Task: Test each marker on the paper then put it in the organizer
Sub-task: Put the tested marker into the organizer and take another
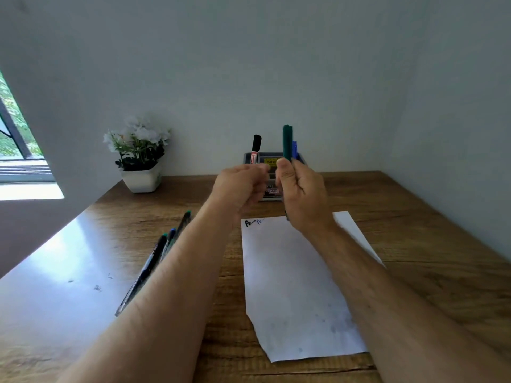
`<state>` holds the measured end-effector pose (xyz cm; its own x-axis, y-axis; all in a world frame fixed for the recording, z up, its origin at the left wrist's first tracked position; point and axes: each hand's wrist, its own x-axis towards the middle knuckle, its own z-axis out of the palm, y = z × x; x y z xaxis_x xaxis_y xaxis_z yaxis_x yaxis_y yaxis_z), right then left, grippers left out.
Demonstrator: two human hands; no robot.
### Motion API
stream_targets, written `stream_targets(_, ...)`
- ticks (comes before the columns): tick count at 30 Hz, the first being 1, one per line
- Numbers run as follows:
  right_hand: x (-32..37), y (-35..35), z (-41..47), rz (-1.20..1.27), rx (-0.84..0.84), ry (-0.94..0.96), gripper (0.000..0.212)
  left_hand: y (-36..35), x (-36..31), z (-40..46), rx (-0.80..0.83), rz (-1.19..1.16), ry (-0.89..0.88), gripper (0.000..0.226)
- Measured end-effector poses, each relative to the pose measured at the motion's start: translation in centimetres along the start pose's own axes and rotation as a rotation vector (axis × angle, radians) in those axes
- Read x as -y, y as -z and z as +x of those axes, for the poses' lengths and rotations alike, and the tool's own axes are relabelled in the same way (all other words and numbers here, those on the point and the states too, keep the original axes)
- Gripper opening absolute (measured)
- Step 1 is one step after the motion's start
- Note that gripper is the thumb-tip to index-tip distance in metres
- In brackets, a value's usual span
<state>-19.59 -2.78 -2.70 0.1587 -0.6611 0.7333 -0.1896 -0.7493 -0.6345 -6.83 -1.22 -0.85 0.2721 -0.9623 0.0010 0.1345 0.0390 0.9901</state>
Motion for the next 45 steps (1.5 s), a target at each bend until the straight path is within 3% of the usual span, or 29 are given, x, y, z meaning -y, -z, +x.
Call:
stream_targets(4, -1.0, -0.2, -0.4, -0.183, 0.169, -0.152, 0.032, -1.1, -0.3, -0.3, 0.102, -0.172, -0.172, 0.027)
stream_targets(8, -1.3, -0.2, -0.3, -0.230, 0.178, -0.210, 0.027, -1.3, 0.9, 0.1, 0.083, -0.194, -0.249, 0.023)
stream_targets(13, -1.2, 0.1, -0.1, -0.246, 0.192, -0.201, 0.030, -1.2, 1.2, 0.4, 0.098, -0.248, -0.220, 0.027)
stream_targets(19, 0.0, 0.8, 0.3, -0.095, 0.159, -0.349, 0.045, -0.7, 0.8, 0.0, 0.190, -0.360, -0.199, 0.027)
stream_targets(23, 0.3, 1.3, 0.4, -0.139, 0.145, -0.305, 0.044, -0.7, 0.5, -0.3, 0.221, -0.365, -0.221, 0.022)
stream_targets(29, 0.6, 1.0, 0.4, -0.207, 0.116, -0.305, 0.048, -0.4, 0.5, -0.1, 0.158, -0.376, -0.207, 0.019)
stream_targets(33, 0.4, 0.8, 0.1, -0.213, 0.147, -0.459, 0.052, -0.4, 0.3, -0.2, 0.066, -0.402, -0.202, 0.020)
stream_targets(41, -0.9, 1.8, -0.2, 0.006, 0.177, -0.523, 0.022, -0.2, -0.5, -0.4, -0.160, -0.484, -0.041, 0.021)
stream_targets(43, -1.0, 2.0, 0.0, 0.133, 0.127, -0.577, 0.024, 0.1, -0.5, 0.0, -0.196, -0.389, 0.005, 0.025)
stream_targets(45, -0.9, 1.8, 0.0, 0.231, 0.108, -0.592, 0.030, 0.5, -0.5, 0.2, -0.144, -0.150, 0.089, 0.028)
